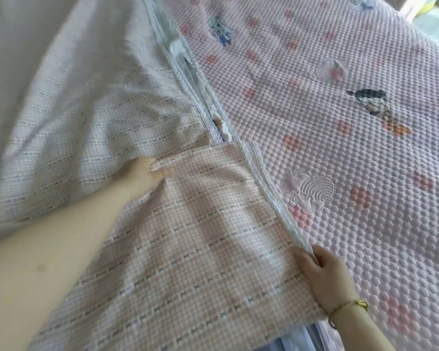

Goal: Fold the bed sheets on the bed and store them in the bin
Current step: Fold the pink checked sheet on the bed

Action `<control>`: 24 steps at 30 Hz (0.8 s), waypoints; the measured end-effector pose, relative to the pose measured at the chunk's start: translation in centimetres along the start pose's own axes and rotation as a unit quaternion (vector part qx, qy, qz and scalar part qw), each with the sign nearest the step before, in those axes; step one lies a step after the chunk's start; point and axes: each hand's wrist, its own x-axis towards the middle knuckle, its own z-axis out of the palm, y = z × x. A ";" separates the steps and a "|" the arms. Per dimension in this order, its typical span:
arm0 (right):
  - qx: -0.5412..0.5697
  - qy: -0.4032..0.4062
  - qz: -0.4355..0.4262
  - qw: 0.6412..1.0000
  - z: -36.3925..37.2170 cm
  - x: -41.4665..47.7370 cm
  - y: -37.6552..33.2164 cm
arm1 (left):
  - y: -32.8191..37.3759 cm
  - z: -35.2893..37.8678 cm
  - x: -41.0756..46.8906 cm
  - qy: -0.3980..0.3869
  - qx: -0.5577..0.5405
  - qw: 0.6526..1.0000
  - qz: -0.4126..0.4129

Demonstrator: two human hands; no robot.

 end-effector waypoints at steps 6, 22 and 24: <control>-0.133 -0.002 -0.076 0.988 0.9 0.7 -2.0 | -4.0 -1.0 -2.1 0.072 0.049 0.994 -0.073; -0.343 0.052 -0.250 0.904 3.4 -2.1 -3.6 | 13.1 2.8 -0.9 -0.188 0.342 0.857 0.338; -0.291 0.100 -0.296 0.904 3.7 -3.0 -2.0 | 11.9 2.8 -0.6 -0.144 0.374 0.839 0.368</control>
